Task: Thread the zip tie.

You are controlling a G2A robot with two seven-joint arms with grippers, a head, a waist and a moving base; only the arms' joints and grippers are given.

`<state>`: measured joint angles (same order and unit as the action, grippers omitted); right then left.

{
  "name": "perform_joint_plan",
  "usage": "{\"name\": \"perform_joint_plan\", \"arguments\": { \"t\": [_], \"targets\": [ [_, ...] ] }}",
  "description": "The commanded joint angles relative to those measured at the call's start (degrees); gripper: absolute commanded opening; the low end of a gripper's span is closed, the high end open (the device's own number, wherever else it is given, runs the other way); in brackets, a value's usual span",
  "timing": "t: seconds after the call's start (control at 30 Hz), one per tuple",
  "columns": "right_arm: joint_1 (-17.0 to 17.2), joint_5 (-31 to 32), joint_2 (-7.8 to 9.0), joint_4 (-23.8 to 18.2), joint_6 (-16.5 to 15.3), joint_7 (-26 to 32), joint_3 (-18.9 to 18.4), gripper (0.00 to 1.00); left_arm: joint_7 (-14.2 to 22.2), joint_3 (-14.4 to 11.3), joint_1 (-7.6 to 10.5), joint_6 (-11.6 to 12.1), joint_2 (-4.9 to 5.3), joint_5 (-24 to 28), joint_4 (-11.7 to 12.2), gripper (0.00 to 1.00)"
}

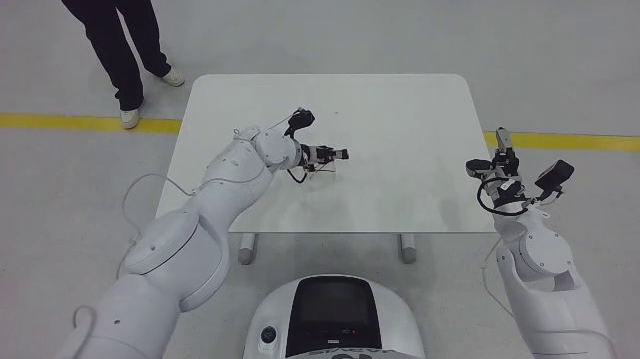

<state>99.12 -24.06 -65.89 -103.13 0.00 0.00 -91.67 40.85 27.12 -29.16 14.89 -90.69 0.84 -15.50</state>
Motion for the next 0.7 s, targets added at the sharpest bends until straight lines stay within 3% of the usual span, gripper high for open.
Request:
{"name": "perform_joint_plan", "arguments": {
  "t": [0.0, 0.3, 0.67],
  "targets": [
    [0.0, 0.0, 0.0, 0.0, 0.0, 0.0, 0.0, 1.0, 0.2, -0.1, 0.06, 0.1, -0.28, 0.1, 0.6, 1.0],
    [0.0, 0.0, 0.0, 0.0, 0.0, 0.0, 0.0, 1.0, 2.3, 0.2, 0.28, 0.9, -0.95, 1.6, 2.7, 1.0],
    [0.0, 0.0, 0.0, 0.0, 0.0, 0.0, 0.0, 1.0, 5.5, 0.2, 0.09, 2.3, -0.97, 2.2, 3.1, 1.0]
  ]
}}
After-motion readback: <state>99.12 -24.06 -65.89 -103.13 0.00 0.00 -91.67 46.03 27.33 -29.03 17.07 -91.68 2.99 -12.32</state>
